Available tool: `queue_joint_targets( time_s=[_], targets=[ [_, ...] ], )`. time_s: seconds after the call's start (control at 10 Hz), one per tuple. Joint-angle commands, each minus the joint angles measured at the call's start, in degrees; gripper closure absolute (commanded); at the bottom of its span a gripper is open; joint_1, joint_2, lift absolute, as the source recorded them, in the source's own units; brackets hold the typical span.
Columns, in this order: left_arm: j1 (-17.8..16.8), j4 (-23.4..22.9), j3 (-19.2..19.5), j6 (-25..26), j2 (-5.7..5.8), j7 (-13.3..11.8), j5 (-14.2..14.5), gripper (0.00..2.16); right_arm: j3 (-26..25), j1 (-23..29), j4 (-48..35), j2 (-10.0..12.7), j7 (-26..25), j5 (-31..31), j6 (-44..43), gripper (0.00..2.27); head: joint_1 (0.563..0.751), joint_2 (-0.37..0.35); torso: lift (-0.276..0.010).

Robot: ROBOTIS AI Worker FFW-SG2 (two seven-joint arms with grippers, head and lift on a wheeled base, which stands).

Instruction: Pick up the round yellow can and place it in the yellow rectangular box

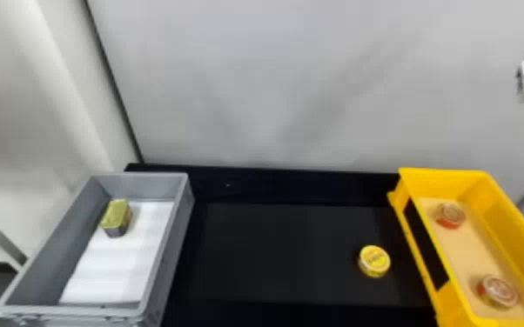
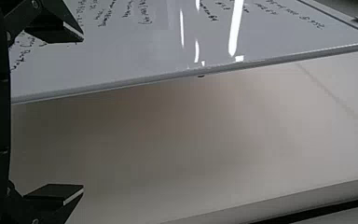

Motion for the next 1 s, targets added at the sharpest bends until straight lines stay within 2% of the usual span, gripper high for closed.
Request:
queue_joint_targets(
  time_s=[0.0, 0.3, 0.6, 0.9],
  targets=[
    [-0.01, 0.00, 0.06, -0.01, -0.15, 0.00, 0.00, 0.14, 5.67, 1.09, 4.09, 0.36, -3.63, -1.18, -1.18, 0.23, 0.694, 0.014, -0.068],
    [-0.01, 0.00, 0.15, -0.01, -0.15, 0.00, 0.00, 0.14, 11.56, 2.76, 9.53, 1.42, -4.68, -4.70, -1.62, 0.24, 0.694, 0.014, -0.068],
    [-0.01, 0.00, 0.15, -0.01, -0.15, 0.00, 0.00, 0.14, 16.93, 4.52, 11.91, 1.42, -7.23, -8.04, -0.30, 0.24, 0.694, 0.014, -0.068],
    [0.07, 0.00, 0.15, -0.10, -0.15, 0.00, 0.00, 0.14, 19.56, 6.28, 12.35, 1.06, -7.23, -8.57, 2.77, 0.26, 0.694, 0.014, -0.068]
  ],
)
